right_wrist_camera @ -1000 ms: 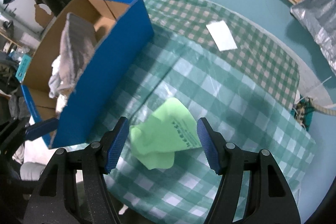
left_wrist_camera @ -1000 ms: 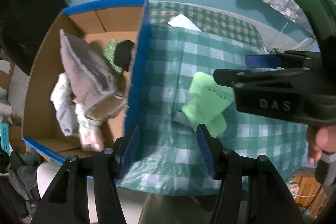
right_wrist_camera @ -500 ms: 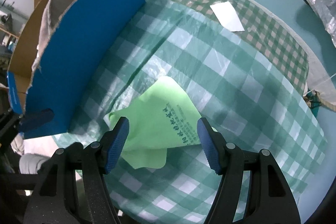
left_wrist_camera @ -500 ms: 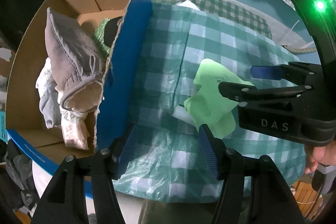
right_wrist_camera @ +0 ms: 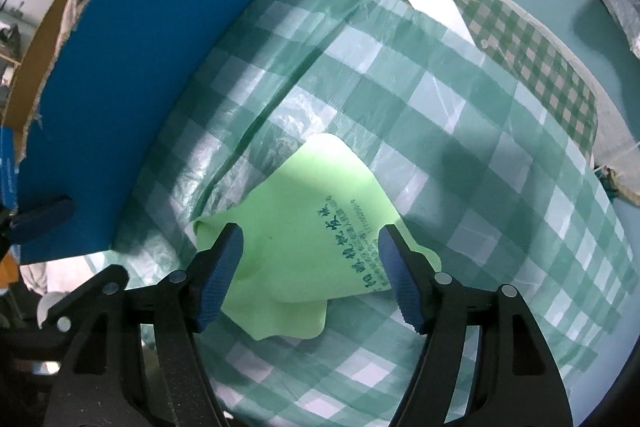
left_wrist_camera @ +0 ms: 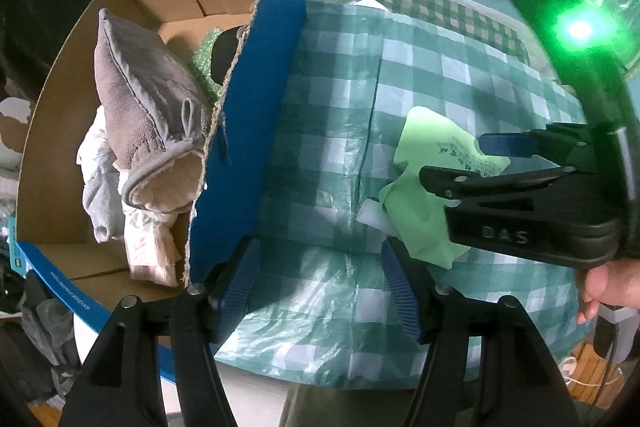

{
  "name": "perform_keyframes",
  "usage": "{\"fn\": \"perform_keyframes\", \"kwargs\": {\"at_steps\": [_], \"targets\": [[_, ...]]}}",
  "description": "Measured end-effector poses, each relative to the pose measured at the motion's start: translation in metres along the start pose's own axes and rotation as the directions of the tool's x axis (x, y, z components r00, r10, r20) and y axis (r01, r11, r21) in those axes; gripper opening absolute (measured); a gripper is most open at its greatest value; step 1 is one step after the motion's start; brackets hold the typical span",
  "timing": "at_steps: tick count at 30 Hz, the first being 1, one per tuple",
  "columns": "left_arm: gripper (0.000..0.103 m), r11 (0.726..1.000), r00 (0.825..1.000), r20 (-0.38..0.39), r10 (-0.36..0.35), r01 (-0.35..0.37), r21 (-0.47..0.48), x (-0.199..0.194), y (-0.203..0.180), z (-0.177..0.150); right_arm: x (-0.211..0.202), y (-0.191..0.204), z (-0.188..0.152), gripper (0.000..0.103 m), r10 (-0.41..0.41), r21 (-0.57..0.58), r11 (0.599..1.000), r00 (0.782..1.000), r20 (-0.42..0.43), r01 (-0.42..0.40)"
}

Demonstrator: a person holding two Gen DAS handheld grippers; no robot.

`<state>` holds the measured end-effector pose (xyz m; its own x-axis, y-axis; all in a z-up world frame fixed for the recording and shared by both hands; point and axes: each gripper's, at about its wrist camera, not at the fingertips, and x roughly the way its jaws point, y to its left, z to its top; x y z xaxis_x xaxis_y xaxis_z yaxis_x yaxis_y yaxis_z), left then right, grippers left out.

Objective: Organize soft objects
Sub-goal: 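Move both tools back over the lime-green cloth and white foam tube, then grip lime-green cloth with right tool while left tool grips white foam tube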

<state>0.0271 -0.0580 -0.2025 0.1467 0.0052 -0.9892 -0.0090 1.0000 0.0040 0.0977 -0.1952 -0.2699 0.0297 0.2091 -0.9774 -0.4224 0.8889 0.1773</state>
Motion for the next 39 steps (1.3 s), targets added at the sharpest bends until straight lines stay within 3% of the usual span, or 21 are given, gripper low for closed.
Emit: {"fn": "perform_keyframes", "kwargs": {"at_steps": [8,10,13,17,21,39], "targets": [[0.069,0.999,0.999,-0.03,-0.032,0.032,-0.007,0.005,-0.005,-0.008,0.017,0.006,-0.008,0.07,-0.066,-0.034,0.997,0.998,-0.01,0.066],[0.072,0.999,0.999,-0.034,-0.036,0.036,-0.008,0.008,-0.008,-0.011,0.017,0.01,-0.012,0.064,-0.106,-0.061,0.993,0.994,0.004,0.106],[0.072,0.999,0.999,-0.021,-0.041,0.041,0.002,0.007,-0.014,-0.015,0.016,0.012,-0.018,0.049,-0.152,-0.088,0.984,0.988,0.026,0.154],[0.073,0.997,0.997,-0.03,-0.073,0.072,-0.025,0.009,-0.018,-0.019,0.011,0.006,-0.024,0.009,-0.162,-0.08,0.983,0.986,0.039,0.165],[0.073,0.995,0.995,-0.048,-0.085,0.082,-0.048,0.015,-0.018,-0.021,0.005,-0.015,-0.032,0.008,-0.112,0.005,0.994,0.993,0.032,0.112],[0.073,0.971,0.985,-0.109,-0.136,0.111,-0.209,0.049,-0.027,0.003,-0.012,-0.101,-0.084,0.008,-0.098,0.192,0.977,0.995,0.031,0.09]]}}
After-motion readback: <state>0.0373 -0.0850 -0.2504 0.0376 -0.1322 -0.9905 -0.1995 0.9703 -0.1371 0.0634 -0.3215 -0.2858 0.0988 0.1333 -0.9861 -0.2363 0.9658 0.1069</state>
